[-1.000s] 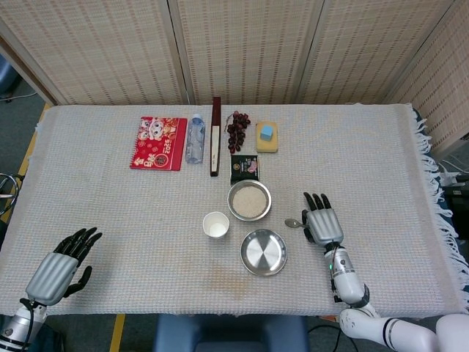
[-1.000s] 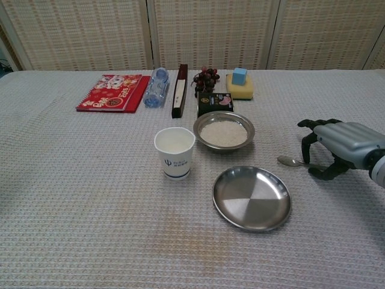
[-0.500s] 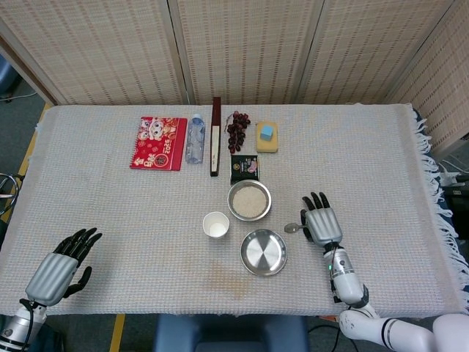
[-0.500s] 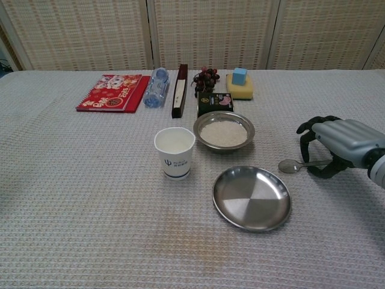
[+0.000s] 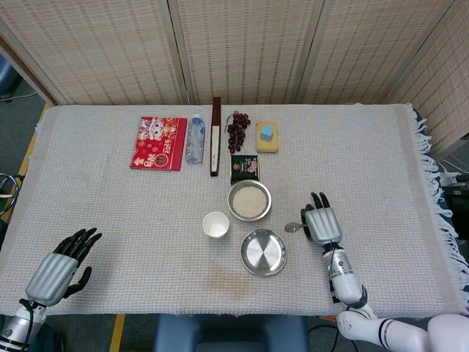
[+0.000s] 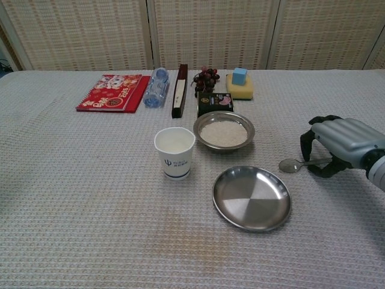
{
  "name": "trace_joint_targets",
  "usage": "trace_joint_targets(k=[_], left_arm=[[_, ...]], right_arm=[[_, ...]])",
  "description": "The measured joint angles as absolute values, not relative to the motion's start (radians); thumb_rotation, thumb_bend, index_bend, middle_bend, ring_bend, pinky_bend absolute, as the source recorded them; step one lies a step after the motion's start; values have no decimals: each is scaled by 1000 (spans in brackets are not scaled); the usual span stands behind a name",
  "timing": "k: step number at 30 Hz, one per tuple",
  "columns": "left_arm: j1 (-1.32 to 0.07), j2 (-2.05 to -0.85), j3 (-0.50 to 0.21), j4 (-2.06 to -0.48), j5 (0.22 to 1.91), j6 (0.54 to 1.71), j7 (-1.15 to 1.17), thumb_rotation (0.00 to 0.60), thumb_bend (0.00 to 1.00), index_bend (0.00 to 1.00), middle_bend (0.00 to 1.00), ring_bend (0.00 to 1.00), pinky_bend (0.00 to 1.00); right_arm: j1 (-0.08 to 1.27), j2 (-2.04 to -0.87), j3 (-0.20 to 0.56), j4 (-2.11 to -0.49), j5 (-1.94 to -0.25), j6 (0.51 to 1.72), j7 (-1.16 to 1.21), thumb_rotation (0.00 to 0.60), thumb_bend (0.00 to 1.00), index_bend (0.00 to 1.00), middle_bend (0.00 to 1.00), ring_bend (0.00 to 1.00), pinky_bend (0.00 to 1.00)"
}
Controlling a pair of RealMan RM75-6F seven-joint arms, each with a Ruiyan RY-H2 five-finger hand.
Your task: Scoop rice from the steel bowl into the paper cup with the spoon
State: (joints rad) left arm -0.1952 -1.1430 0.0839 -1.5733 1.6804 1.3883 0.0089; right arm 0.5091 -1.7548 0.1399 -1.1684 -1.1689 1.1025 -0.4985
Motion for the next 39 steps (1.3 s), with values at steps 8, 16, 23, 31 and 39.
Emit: trace_joint_targets(k=[8, 16, 23, 31, 39], left_arm=[[-195, -1141, 85, -1576, 1680, 1387, 10, 600, 559, 0, 0, 0, 156], [-195, -1139, 85, -1577, 1681, 1387, 7, 600, 559, 0, 0, 0, 156], [-195, -1139, 86, -1577, 1682, 1387, 6, 600, 559, 0, 0, 0, 156], [-194, -1139, 86, -1577, 1684, 1389, 5, 600, 559, 0, 0, 0, 156], [-194, -1138, 87, -1575, 1686, 1390, 2, 600, 559, 0, 0, 0, 156]], right_arm=[[507, -1771, 141, -1152, -1176, 1114, -519, 600, 363, 854, 524, 152, 130], [508, -1777, 143, -1148, -1171, 1104, -522, 600, 364, 882, 543, 175, 144], [508, -1772, 145, -1156, -1169, 1099, -517, 600, 363, 901, 557, 188, 146], [505, -1767, 149, -1161, -1168, 1100, -510, 600, 363, 906, 561, 191, 147], [498, -1727, 158, -1208, -1176, 1120, -501, 600, 363, 906, 561, 191, 147]])
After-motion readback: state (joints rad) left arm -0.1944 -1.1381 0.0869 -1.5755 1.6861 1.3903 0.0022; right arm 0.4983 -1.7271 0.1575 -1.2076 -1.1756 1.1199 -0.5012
